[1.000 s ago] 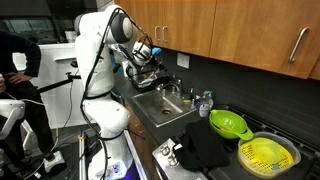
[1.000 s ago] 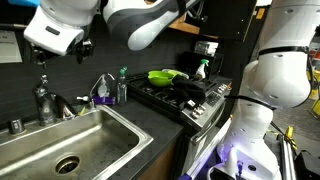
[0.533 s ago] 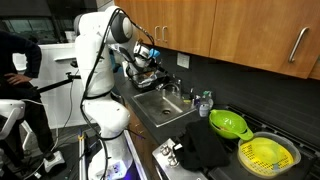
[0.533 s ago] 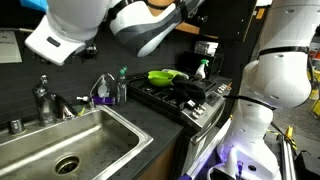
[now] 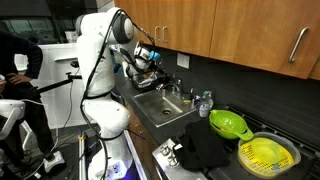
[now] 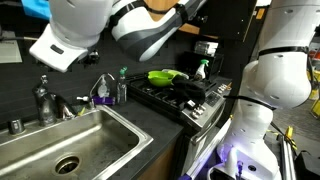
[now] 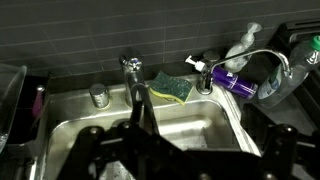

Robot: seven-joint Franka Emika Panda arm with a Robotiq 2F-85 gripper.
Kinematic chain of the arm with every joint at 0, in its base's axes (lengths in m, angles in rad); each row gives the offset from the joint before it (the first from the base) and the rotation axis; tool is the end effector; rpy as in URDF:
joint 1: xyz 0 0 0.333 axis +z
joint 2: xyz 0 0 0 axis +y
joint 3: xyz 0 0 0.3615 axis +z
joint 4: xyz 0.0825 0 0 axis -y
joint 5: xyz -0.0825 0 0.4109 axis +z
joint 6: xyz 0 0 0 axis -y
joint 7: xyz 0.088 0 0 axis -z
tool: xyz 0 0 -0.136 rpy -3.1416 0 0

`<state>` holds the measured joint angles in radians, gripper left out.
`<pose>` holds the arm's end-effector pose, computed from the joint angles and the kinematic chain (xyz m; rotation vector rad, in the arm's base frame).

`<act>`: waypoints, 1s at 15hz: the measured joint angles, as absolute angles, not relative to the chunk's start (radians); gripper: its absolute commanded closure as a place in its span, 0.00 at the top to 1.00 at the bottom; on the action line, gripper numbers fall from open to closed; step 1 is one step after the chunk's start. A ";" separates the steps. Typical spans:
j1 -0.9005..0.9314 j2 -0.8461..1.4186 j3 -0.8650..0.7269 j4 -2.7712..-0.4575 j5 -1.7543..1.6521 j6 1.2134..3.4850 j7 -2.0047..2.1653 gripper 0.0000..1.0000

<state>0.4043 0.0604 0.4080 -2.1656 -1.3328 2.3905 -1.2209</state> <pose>0.4359 0.4167 0.4037 0.1569 2.1921 -0.0525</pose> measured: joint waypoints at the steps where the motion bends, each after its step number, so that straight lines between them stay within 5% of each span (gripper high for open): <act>1: 0.404 0.071 0.408 -2.166 -1.335 2.396 -1.221 1.00; 15: 0.398 0.230 0.385 -2.052 -1.414 2.476 -1.343 1.00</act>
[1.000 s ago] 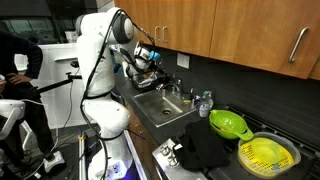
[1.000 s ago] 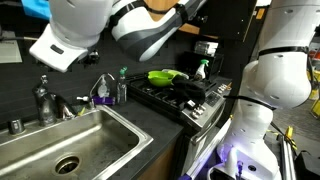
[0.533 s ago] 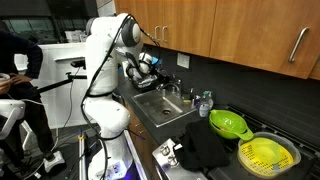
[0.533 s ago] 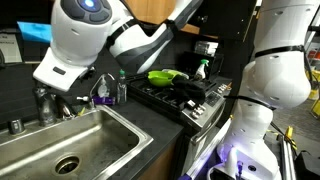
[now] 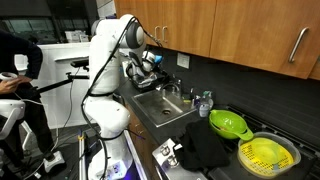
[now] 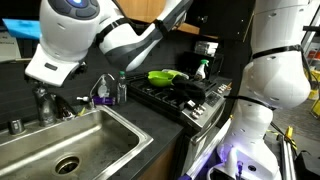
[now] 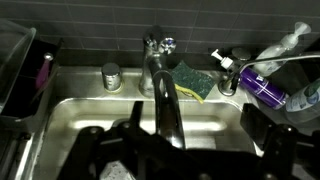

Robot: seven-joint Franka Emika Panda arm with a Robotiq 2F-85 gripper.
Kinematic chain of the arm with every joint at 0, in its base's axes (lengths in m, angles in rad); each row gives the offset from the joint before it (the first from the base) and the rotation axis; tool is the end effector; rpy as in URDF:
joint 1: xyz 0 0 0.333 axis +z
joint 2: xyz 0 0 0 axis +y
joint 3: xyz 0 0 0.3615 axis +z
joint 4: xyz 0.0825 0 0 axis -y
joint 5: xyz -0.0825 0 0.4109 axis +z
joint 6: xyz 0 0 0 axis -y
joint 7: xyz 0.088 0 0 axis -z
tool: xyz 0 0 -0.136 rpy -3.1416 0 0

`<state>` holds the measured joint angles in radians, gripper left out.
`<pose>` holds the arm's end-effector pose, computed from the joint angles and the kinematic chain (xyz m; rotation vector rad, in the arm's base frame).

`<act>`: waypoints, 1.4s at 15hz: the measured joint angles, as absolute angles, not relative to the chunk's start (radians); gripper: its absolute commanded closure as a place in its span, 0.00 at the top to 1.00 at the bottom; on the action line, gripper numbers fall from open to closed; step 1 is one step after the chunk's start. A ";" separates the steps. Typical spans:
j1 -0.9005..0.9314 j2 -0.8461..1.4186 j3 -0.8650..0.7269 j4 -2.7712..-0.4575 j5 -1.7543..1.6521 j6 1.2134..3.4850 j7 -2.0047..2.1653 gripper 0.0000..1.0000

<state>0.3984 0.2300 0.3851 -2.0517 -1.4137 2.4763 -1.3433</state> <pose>0.4754 0.4410 0.3628 -0.0578 2.2494 -0.0545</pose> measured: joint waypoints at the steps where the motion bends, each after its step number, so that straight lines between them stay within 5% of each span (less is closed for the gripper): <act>1: 0.398 0.237 0.384 -2.039 -1.414 2.477 -1.361 1.00; 21: 0.396 0.488 0.335 -1.662 -1.243 2.451 -1.780 1.00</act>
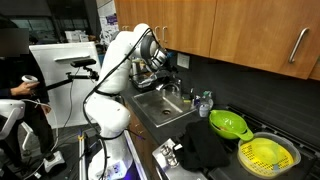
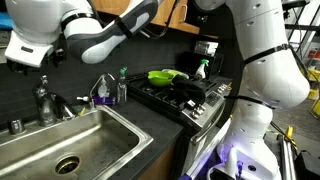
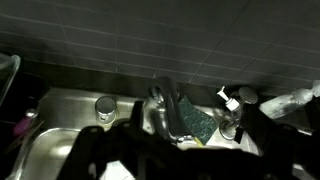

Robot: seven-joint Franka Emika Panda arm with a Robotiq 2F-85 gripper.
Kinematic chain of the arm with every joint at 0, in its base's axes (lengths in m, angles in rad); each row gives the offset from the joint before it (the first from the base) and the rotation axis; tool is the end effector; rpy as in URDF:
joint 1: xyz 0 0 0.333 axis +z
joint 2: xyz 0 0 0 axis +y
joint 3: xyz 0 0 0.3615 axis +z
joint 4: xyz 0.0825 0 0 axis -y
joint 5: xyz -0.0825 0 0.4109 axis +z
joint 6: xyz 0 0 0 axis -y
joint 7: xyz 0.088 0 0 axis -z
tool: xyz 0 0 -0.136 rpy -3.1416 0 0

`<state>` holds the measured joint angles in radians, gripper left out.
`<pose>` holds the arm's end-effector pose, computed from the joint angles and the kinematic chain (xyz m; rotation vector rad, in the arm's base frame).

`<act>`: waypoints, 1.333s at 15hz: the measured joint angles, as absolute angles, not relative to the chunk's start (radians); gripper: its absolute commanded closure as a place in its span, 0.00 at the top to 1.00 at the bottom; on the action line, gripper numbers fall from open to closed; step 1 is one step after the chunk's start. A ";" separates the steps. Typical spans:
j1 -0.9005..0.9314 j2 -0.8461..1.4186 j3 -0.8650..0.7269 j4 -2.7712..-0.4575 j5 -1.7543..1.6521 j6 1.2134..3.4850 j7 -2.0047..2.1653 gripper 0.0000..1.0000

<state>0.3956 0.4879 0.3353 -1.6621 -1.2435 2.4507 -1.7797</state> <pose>0.6016 0.4679 0.3791 -0.1972 2.2965 -0.1427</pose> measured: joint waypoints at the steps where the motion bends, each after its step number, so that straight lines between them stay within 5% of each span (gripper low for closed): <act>1: 0.404 0.505 0.335 -1.647 -1.243 2.448 -1.779 1.00; 20: 0.457 0.594 0.319 -1.552 -1.241 2.363 -1.715 1.00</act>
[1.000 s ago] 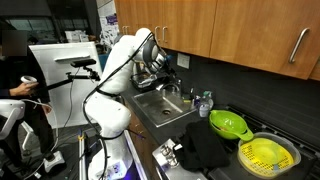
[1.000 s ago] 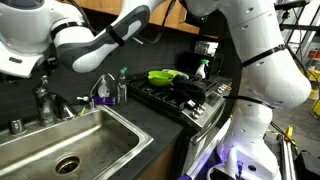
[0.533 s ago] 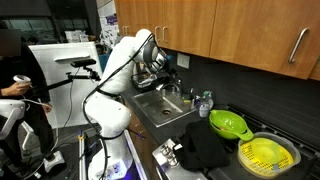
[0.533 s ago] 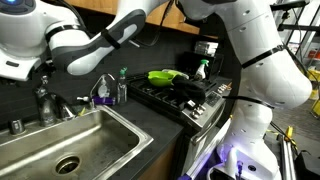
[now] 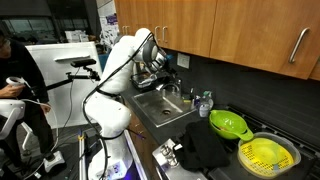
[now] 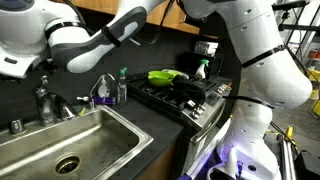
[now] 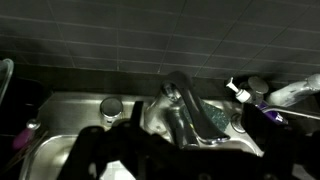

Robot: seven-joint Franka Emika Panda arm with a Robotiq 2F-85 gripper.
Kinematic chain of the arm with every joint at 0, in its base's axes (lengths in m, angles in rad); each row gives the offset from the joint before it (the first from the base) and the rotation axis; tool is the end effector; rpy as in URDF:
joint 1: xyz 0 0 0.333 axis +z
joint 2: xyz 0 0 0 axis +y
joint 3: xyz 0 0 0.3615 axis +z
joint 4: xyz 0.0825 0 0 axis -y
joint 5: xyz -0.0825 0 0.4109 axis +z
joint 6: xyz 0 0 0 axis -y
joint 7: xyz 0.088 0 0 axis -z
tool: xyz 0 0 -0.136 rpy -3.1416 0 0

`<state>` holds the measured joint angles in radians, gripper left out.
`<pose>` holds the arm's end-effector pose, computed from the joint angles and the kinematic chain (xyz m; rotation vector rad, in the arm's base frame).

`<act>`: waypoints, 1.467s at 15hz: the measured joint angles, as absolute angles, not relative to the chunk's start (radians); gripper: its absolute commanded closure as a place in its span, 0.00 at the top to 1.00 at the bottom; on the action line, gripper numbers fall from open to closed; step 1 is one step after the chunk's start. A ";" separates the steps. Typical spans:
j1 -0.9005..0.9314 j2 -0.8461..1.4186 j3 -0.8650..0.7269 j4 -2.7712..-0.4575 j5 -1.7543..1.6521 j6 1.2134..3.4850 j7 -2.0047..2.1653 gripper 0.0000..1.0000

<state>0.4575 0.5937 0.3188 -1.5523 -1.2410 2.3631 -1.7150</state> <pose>0.6124 0.4959 0.3499 -0.1014 2.3150 -0.1721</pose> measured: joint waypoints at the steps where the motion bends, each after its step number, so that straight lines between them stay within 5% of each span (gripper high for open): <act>1: 0.457 0.590 0.319 -1.559 -1.241 2.363 -1.707 1.00; 22: 0.416 0.502 0.320 -1.698 -1.241 2.388 -1.623 1.00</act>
